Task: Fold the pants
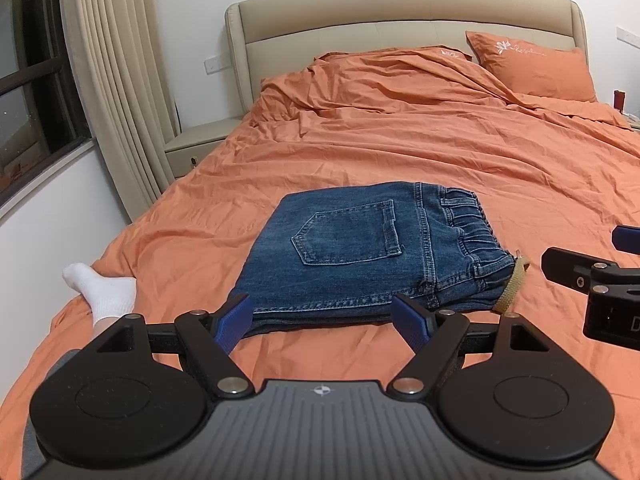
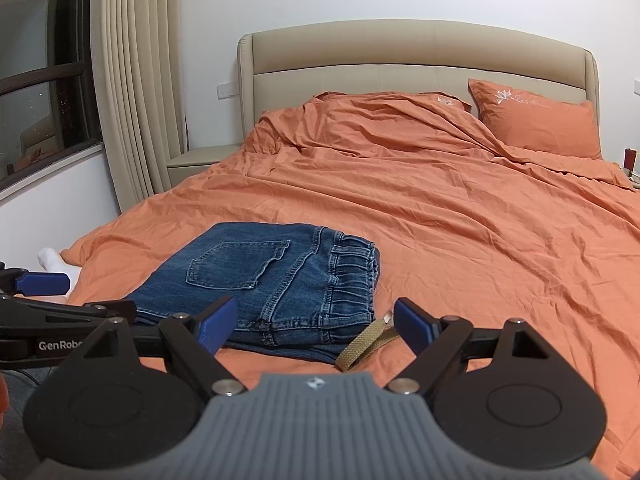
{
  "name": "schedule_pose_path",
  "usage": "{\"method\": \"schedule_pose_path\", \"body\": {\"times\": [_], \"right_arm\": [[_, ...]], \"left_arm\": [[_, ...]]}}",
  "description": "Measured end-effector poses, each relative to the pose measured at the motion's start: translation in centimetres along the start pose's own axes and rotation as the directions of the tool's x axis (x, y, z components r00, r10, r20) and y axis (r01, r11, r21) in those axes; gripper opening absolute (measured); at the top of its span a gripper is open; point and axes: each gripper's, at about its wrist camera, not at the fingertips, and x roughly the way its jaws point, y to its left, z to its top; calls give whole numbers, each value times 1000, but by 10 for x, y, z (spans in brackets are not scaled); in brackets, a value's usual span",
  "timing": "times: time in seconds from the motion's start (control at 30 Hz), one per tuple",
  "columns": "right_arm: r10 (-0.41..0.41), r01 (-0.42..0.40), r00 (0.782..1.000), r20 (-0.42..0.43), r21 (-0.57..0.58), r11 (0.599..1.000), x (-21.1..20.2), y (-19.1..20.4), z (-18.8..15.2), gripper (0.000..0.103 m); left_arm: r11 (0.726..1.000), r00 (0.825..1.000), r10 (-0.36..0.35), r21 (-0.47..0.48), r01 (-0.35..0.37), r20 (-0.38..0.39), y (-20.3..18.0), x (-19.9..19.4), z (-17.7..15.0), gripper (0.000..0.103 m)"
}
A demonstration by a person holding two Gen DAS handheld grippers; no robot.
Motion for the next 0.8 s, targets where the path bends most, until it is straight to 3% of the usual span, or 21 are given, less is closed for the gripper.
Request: {"method": "schedule_pose_path", "body": {"times": [0.8], "right_arm": [[4, -4, 1000, -2, -1, 1000, -1, -1, 0, 82]], "left_arm": [[1000, 1000, -9, 2, 9, 17, 3, -5, 2, 92]]}}
